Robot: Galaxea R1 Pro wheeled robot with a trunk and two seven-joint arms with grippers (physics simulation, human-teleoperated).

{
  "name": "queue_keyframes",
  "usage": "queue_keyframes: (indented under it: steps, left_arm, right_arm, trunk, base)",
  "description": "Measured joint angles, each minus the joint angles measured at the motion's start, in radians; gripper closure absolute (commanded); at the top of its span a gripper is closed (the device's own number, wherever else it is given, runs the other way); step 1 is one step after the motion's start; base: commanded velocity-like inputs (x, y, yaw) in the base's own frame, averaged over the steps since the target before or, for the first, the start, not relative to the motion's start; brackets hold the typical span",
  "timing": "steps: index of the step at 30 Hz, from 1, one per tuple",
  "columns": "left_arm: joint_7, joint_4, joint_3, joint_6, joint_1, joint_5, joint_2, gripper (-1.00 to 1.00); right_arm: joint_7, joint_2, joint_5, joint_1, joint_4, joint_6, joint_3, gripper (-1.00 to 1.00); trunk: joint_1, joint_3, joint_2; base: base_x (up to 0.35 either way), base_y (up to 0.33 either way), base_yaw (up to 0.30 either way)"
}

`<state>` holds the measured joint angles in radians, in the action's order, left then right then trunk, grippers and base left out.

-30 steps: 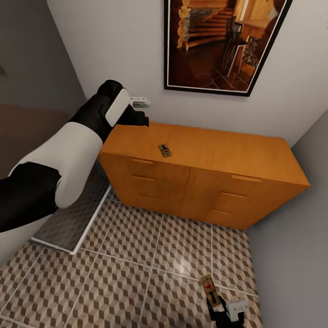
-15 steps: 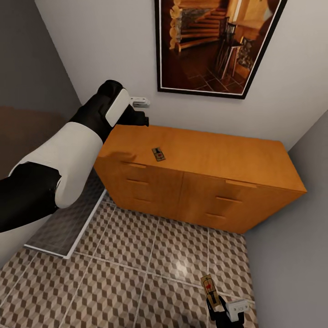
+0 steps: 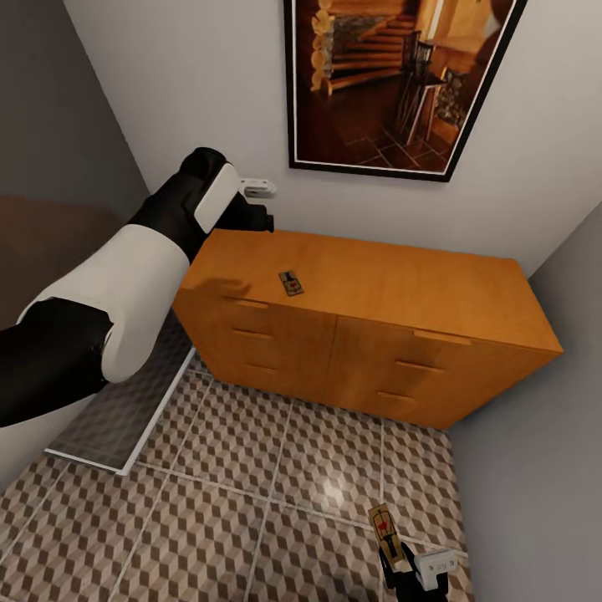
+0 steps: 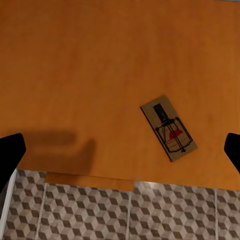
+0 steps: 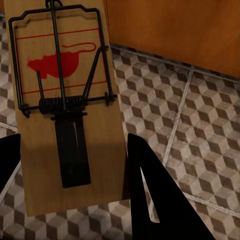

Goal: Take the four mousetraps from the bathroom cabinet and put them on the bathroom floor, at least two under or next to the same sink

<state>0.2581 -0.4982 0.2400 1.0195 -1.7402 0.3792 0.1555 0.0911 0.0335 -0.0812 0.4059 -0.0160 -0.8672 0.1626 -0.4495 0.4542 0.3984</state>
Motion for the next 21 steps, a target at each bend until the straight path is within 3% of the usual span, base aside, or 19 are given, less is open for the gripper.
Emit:
queue_keyframes:
  steps: [10,13,16,21]
  left_arm:
    - [-0.009,0.000,0.006,0.001,0.000,0.000,0.006,-1.00]
    - [-0.058,0.000,0.010,0.001,0.000,0.001,0.008,-1.00]
    - [-0.146,-0.004,0.026,0.000,0.000,0.001,0.010,-1.00]
    - [-0.216,-0.008,0.096,-0.004,0.000,0.004,0.011,-1.00]
  right_arm:
    - [0.000,0.000,0.000,0.000,0.000,0.000,0.000,1.00]
    - [0.000,0.000,0.000,0.000,0.000,0.000,0.000,1.00]
    - [0.000,0.000,0.000,0.000,0.000,0.000,0.000,1.00]
    - [0.000,0.000,0.000,0.000,0.000,0.000,0.000,1.00]
  trunk:
    - [0.000,0.000,0.000]
    - [0.000,0.000,0.000]
    - [0.000,0.000,0.000]
    - [0.000,0.000,0.000]
  base:
    - [0.000,0.000,0.000]
    - [0.000,0.000,0.000]
    - [0.000,0.000,0.000]
    - [0.000,0.000,0.000]
